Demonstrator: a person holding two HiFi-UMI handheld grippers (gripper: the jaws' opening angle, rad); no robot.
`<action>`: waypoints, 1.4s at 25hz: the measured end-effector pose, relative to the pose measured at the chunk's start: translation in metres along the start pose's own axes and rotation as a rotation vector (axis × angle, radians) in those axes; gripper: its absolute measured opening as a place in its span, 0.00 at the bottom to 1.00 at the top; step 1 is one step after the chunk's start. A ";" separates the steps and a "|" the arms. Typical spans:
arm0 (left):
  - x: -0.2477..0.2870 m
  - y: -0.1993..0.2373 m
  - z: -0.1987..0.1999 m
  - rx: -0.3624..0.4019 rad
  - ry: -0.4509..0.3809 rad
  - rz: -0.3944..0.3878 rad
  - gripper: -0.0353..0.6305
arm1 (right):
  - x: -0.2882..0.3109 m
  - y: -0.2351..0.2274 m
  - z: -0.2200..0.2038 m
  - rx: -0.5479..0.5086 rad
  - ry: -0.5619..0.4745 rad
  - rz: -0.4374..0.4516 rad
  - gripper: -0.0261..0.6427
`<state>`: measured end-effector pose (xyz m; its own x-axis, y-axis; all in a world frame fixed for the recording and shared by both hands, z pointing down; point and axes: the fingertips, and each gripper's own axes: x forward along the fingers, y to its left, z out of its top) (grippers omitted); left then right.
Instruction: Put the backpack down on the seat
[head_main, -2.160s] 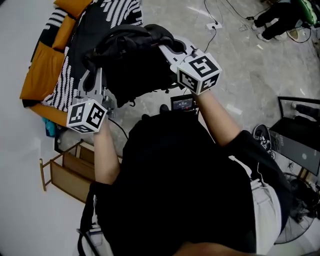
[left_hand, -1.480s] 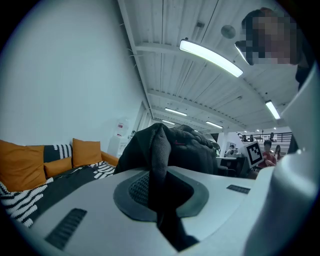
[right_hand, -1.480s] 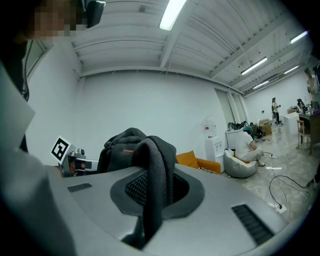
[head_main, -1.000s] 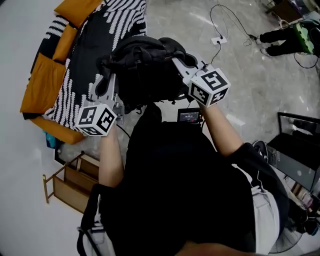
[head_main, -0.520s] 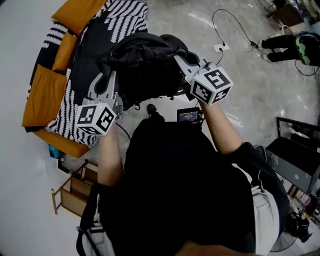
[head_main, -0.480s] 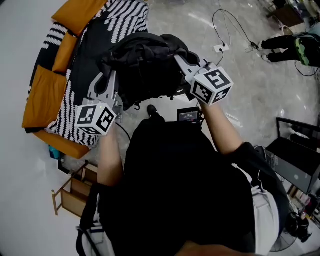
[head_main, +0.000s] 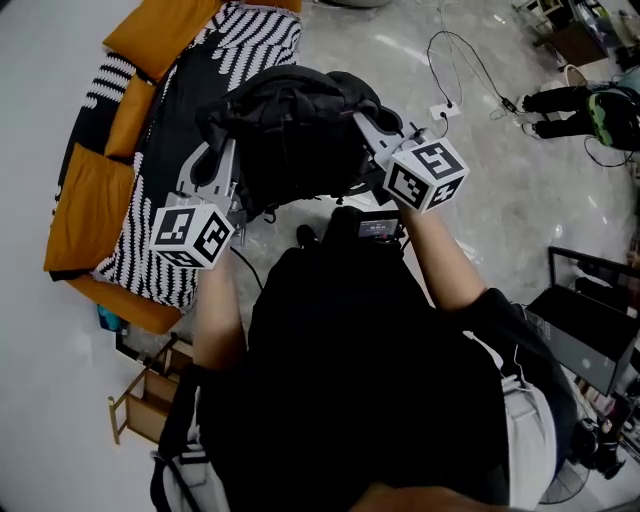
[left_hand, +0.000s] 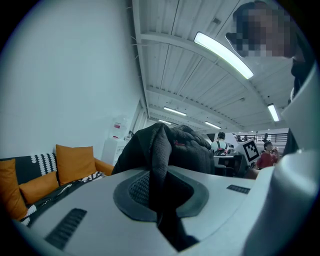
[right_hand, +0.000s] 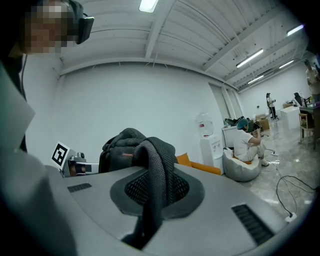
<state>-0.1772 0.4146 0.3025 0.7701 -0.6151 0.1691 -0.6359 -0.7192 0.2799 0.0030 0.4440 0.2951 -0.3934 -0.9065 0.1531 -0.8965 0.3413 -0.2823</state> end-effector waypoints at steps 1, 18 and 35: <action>0.004 0.003 0.001 0.000 0.003 -0.003 0.11 | 0.004 -0.003 0.001 0.005 0.002 -0.003 0.11; 0.108 0.073 0.006 -0.061 0.074 0.034 0.11 | 0.110 -0.088 0.010 0.034 0.050 0.050 0.11; 0.251 0.145 0.077 -0.089 -0.006 0.126 0.11 | 0.249 -0.200 0.091 0.002 0.050 0.210 0.11</action>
<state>-0.0800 0.1315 0.3125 0.6840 -0.7007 0.2029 -0.7202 -0.6047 0.3399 0.1026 0.1275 0.3034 -0.5814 -0.8019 0.1377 -0.7933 0.5212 -0.3145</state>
